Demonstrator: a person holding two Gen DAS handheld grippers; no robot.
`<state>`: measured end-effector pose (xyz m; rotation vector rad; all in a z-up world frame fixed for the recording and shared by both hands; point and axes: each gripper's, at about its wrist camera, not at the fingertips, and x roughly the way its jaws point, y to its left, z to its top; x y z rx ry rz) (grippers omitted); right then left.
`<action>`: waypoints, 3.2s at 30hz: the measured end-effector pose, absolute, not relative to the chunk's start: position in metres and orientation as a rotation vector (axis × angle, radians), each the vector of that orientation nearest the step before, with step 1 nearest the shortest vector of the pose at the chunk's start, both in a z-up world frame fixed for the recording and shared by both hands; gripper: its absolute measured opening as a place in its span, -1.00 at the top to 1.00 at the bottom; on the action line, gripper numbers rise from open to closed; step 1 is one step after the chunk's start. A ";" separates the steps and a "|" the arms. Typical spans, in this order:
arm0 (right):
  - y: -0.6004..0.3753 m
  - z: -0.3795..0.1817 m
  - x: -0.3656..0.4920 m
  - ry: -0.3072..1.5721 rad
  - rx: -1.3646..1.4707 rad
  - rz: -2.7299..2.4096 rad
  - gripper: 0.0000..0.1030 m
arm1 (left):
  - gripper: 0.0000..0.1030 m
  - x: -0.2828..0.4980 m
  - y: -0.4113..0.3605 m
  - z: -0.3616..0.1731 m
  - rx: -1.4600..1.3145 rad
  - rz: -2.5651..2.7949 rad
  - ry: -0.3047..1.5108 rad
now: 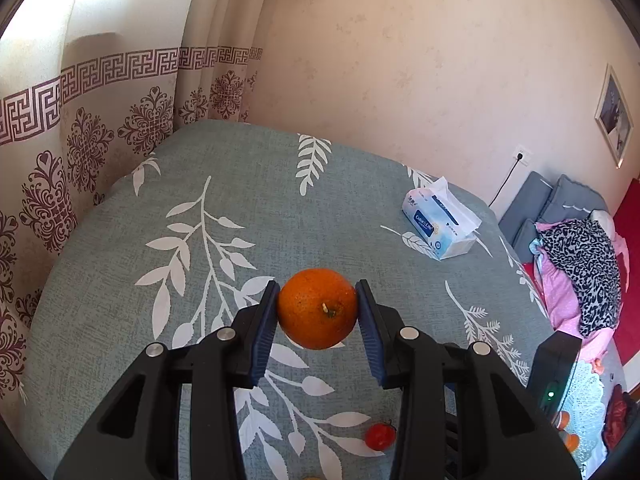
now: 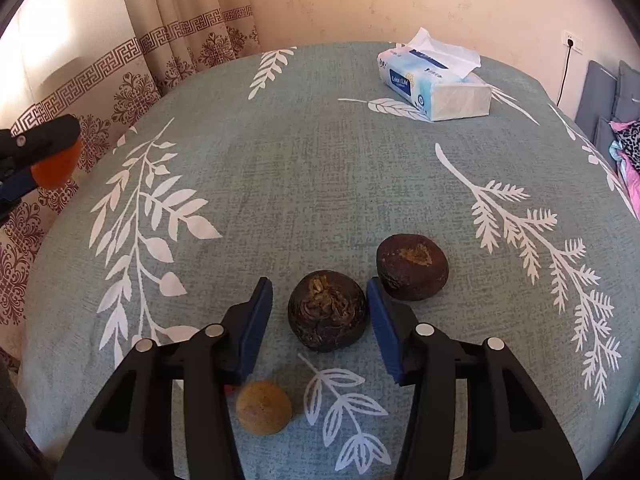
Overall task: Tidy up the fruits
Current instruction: 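Grasp a dark brown wrinkled fruit with the right gripper while the left holds the orange, then carry the dark brown fruit over the basket and open the right gripper, then lower the small orange into the basket and open the left gripper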
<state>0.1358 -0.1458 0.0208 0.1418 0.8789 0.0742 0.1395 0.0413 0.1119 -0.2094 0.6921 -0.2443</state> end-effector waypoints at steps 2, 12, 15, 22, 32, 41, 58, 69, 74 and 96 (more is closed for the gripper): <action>-0.147 0.017 0.138 0.881 0.135 0.064 0.15 | 0.24 0.140 0.041 0.111 -0.208 -0.246 0.693; -0.158 0.044 0.114 0.817 0.145 0.080 0.20 | 0.24 0.137 0.035 0.110 -0.194 -0.259 0.695; -0.166 0.058 0.103 0.787 0.155 0.075 0.20 | 0.24 0.136 0.032 0.111 -0.185 -0.267 0.693; -0.194 0.089 0.071 0.718 0.177 0.039 0.20 | 0.24 0.129 0.026 0.115 -0.175 -0.284 0.681; -0.262 0.113 0.005 0.646 0.234 -0.098 0.20 | 0.24 0.115 0.011 0.123 -0.146 -0.328 0.656; -0.346 0.105 -0.056 0.642 0.336 -0.287 0.20 | 0.24 0.102 -0.013 0.120 -0.095 -0.368 0.655; -0.424 0.039 -0.090 0.796 0.545 -0.390 0.20 | 0.24 0.070 -0.061 0.101 -0.011 -0.472 0.709; -0.431 0.049 -0.106 0.721 0.538 -0.397 0.03 | 0.24 0.045 -0.108 0.098 0.062 -0.547 0.727; -0.431 0.058 -0.120 0.640 0.490 -0.439 0.03 | 0.24 0.033 -0.139 0.096 0.092 -0.613 0.743; -0.441 0.055 -0.146 0.521 0.454 -0.484 0.02 | 0.24 -0.023 -0.282 0.072 0.276 -0.941 0.752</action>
